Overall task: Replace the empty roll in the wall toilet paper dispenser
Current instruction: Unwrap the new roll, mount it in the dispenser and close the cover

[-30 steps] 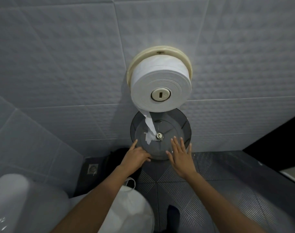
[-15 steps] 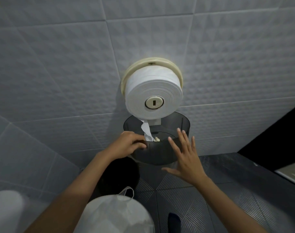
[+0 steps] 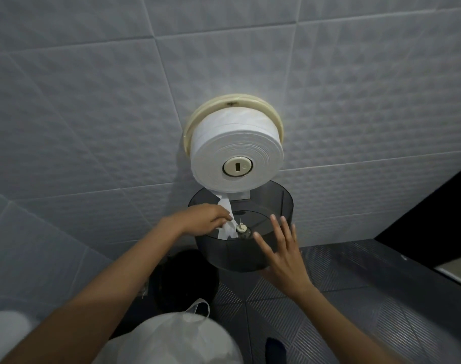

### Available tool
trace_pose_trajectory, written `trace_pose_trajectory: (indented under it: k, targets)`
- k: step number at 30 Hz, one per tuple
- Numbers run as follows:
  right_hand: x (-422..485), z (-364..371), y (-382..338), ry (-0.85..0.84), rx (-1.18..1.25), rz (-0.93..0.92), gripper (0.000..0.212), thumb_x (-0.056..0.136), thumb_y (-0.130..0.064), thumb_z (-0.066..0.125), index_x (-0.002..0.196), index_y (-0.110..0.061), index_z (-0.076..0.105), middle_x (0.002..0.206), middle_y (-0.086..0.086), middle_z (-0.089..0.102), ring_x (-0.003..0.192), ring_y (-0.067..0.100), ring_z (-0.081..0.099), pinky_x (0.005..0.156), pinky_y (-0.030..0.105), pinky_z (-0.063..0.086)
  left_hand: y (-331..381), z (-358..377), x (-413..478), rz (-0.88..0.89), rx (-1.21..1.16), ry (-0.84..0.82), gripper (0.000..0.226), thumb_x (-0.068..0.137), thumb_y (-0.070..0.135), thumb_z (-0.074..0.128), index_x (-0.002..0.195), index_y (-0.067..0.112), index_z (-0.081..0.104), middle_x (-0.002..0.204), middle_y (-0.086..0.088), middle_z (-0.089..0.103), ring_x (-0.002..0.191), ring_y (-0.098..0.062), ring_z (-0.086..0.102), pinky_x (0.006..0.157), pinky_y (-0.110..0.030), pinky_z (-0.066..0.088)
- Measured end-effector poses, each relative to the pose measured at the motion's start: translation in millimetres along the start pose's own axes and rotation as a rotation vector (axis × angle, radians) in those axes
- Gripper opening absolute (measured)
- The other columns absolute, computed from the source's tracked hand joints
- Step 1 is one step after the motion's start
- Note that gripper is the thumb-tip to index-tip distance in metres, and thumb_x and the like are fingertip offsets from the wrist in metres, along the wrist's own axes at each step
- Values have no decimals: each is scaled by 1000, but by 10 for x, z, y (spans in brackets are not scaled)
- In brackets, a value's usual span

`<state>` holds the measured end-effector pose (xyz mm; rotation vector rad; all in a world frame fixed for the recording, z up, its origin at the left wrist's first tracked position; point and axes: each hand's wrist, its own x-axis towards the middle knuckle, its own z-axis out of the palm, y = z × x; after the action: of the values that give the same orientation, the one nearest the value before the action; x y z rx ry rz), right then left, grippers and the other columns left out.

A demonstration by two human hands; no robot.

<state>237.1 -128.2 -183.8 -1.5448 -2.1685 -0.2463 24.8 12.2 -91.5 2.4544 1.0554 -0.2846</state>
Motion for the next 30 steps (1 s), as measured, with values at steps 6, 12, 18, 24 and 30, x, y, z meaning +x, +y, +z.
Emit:
trace_pose_trajectory:
  k: [6, 12, 18, 24, 30]
  targets:
    - [-32, 87, 28, 27, -6, -25, 113, 67, -50, 72, 151, -31, -1, 159, 16, -12, 146, 40, -1, 109, 65, 20, -72, 56, 369, 148, 524, -209, 42, 95, 14, 48, 136, 23, 49, 162, 0, 10, 147, -22, 15, 105, -43, 34]
    - [-44, 137, 68, 43, -18, -51, 121, 63, -45, 80, 151, -31, -1, 159, 16, -11, 146, 40, -1, 113, 62, 15, -10, 228, 453, -18, 488, -388, 77, 94, 8, 44, 152, 19, -4, 160, -6, -17, 148, -28, -10, 119, -48, 10]
    - [-48, 178, 69, 68, 0, -59, 119, 63, -48, 79, 151, -32, 0, 159, 15, -10, 146, 40, 0, 113, 61, 15, 21, 338, 480, -203, 386, -528, 83, 96, 24, 47, 150, 27, -16, 159, -2, -23, 147, -35, -11, 119, -53, 11]
    - [-67, 207, 65, 77, 6, -74, 117, 64, -48, 77, 151, -32, 0, 159, 15, -11, 146, 39, -2, 114, 60, 12, 46, 369, 486, -213, 274, -557, 80, 96, 14, 45, 150, 26, -13, 160, -1, -19, 148, -32, 5, 118, -46, 21]
    - [-84, 237, 74, 93, 14, -68, 103, 73, -51, 66, 151, -32, 1, 159, 16, -9, 146, 40, 0, 114, 60, 14, 57, 401, 528, -254, 197, -522, 70, 97, 13, 39, 152, 12, -6, 162, -8, -7, 147, -32, 8, 118, -43, 14]
